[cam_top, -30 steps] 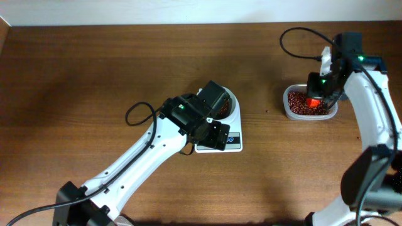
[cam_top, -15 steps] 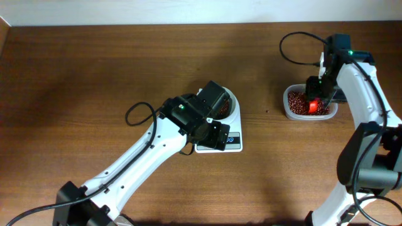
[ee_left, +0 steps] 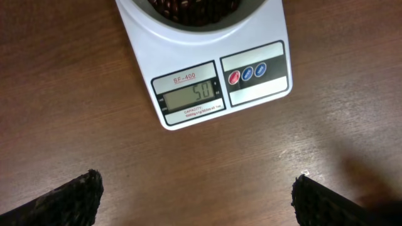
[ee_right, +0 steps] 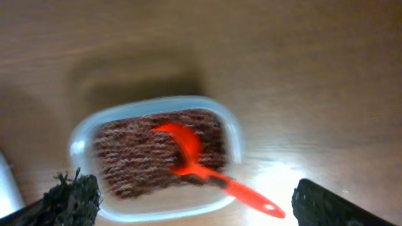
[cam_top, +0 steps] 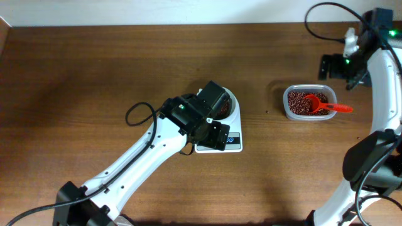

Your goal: Scoop item into bowl and weigh 50g on scale

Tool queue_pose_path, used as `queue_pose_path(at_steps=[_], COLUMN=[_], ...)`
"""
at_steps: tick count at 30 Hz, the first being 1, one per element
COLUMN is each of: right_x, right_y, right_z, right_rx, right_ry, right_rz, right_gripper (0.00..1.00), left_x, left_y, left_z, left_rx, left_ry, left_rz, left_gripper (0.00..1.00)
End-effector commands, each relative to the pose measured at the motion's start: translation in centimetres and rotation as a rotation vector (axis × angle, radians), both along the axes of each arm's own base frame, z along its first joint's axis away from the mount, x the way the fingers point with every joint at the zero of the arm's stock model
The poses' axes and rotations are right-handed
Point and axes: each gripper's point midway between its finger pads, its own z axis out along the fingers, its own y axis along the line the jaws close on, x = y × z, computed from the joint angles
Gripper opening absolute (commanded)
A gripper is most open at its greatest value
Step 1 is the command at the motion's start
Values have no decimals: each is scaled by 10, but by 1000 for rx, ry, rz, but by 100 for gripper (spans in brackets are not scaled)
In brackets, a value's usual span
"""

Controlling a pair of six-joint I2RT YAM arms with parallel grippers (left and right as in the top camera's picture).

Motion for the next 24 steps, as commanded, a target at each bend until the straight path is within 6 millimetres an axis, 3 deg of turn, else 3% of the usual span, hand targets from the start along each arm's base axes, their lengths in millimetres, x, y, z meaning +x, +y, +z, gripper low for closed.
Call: queue_pose_path(at_steps=[1, 24], right_x=[-11, -10], right_y=[30, 35], right_z=[0, -5], right_rx=[65, 66], right_ry=[52, 61], right_rz=[61, 73], right_gripper=[99, 99], left_x=[0, 0], left_y=[1, 1], left_z=[-3, -3], left_rx=[10, 10], left_ry=[2, 2], left_rz=[15, 15], left_gripper=[99, 99])
